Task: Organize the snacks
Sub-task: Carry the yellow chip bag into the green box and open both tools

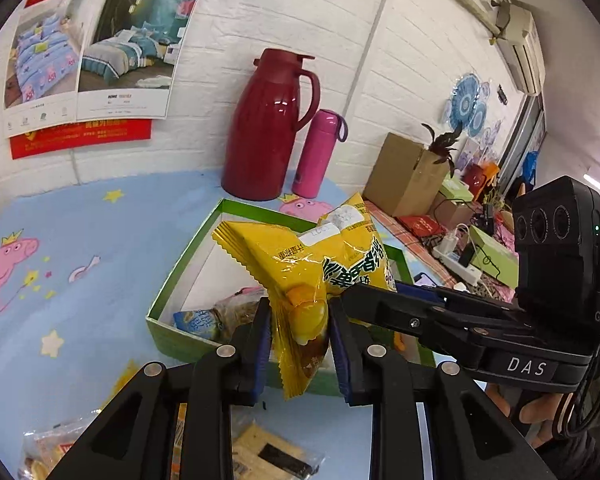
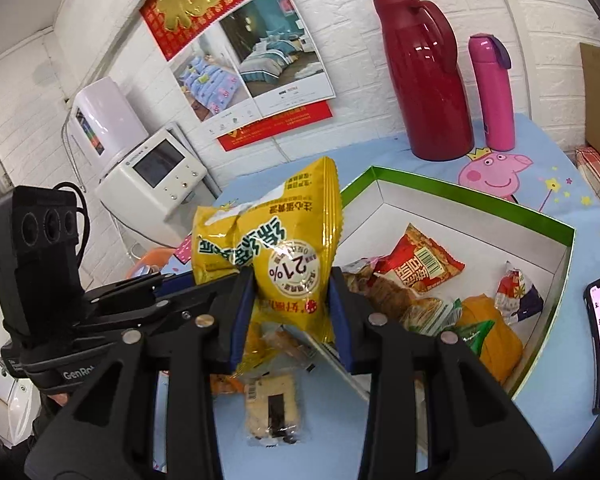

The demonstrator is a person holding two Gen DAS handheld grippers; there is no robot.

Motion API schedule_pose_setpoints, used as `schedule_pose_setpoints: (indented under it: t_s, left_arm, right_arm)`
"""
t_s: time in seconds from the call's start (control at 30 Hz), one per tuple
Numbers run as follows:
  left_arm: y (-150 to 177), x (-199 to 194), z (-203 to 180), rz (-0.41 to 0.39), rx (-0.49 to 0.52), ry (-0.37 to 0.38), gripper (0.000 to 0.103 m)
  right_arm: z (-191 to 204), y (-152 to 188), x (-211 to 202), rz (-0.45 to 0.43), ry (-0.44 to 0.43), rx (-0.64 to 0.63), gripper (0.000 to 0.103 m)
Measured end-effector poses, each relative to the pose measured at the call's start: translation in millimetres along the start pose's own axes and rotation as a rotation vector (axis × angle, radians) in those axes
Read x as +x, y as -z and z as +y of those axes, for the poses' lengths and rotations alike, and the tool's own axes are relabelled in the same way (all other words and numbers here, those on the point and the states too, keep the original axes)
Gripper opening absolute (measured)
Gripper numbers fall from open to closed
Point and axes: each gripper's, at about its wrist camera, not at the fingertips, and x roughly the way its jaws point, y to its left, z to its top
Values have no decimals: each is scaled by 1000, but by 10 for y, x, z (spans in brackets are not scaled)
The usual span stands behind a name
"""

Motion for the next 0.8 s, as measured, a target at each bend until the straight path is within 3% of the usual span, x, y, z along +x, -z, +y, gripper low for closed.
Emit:
schedule_pose_setpoints:
  t_s: [0.27,0.3,0.33,0.4,0.43,0.63,0.8]
  left_arm:
    - [-89,545,241,76,-33,-90,32]
    - [-85,585,260,85,-34,-109,40]
    - [-71,606,280,95,-36,-131,54]
    - [-28,577,317,82,-45,-167,75]
    - [-9,532,323,56,-45,-187,78]
    - [-11,381,328,30,-54,-244,86]
    - [50,130,241,21,-53,-277,86]
  right_arm:
    - [-373,-118,477,75,48,62,43]
    - [-404,-133,501,80,58,68,48]
    - [-442,-148,503,77,64,80,52]
    - [-508,-164,440,47,90,105,74]
    - [-535,-168,387,22,105,108,76]
    - [-606,-104,216,17,117,142,78]
    - [-395,-15,0,7,100,122,83]
